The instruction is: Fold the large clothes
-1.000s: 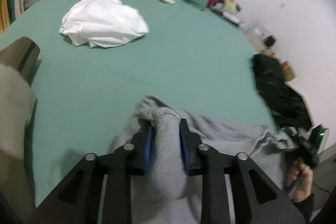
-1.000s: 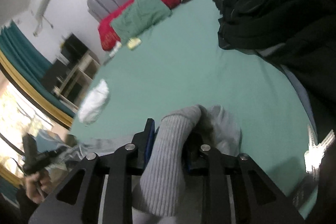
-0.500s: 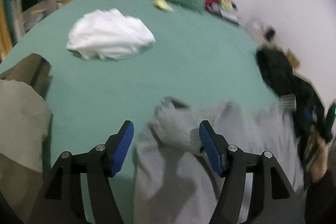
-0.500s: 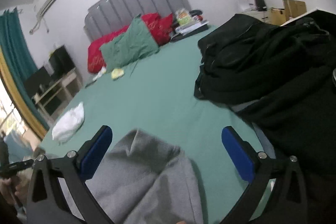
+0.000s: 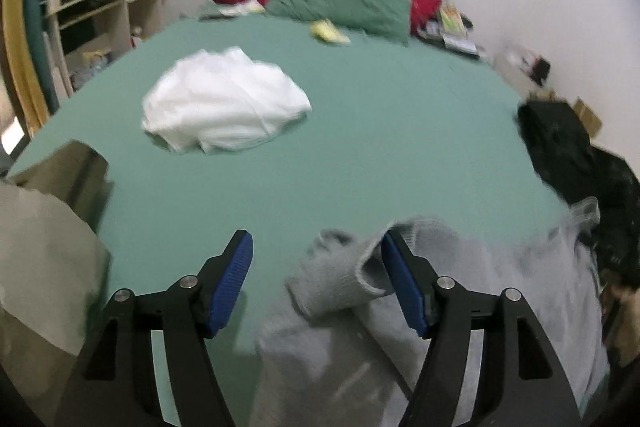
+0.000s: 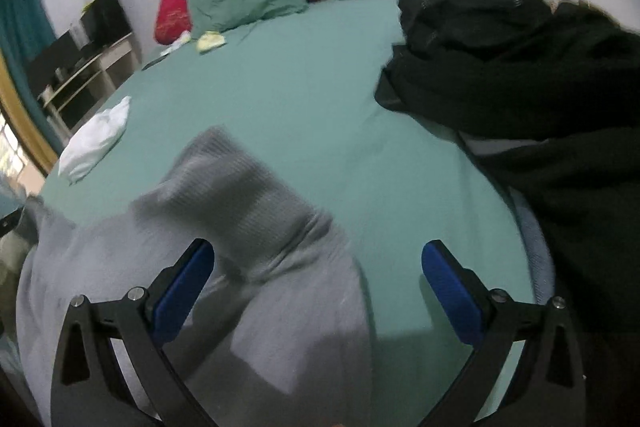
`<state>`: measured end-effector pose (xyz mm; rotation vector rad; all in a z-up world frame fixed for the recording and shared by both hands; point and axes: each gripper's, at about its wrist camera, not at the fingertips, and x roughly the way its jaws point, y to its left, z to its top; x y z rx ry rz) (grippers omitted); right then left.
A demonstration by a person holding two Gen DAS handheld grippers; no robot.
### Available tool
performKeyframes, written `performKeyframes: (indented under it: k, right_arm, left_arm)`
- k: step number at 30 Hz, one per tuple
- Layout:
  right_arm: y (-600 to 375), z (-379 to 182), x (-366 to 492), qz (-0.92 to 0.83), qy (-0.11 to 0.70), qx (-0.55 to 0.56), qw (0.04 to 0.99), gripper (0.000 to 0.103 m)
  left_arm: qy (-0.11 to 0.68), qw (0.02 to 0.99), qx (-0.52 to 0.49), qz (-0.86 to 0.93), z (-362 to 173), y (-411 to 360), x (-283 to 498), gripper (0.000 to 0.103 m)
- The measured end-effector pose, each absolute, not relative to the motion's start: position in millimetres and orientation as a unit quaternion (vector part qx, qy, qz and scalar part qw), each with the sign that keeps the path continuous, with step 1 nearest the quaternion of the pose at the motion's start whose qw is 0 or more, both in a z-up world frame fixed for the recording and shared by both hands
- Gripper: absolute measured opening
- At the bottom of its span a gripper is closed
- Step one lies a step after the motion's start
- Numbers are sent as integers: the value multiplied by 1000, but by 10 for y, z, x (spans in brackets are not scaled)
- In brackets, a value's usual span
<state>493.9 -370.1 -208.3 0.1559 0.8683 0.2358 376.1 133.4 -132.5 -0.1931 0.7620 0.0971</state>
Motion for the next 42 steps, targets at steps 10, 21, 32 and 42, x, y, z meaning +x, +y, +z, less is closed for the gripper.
performKeyframes:
  k: [10,21,32,42]
  right_arm:
    - [-3801,-2319,5168,36,461,90,882,102]
    - [-3386,-2043,4981,83,413,-6,907,102]
    - [-3479,-2193,4939,44,438,-15,898,102]
    - [-3787,-1787,4105,59,400,28,914,102]
  left_arm:
    - [310,943,-119,-31,-1114,1486,3530,75]
    - [444,896,-34,-6,-1802,1129,4065,75]
    - [465,874,-23,139,-2071,1405,4195,80]
    - [413,905,-62,81,-1516,1221,3250,80]
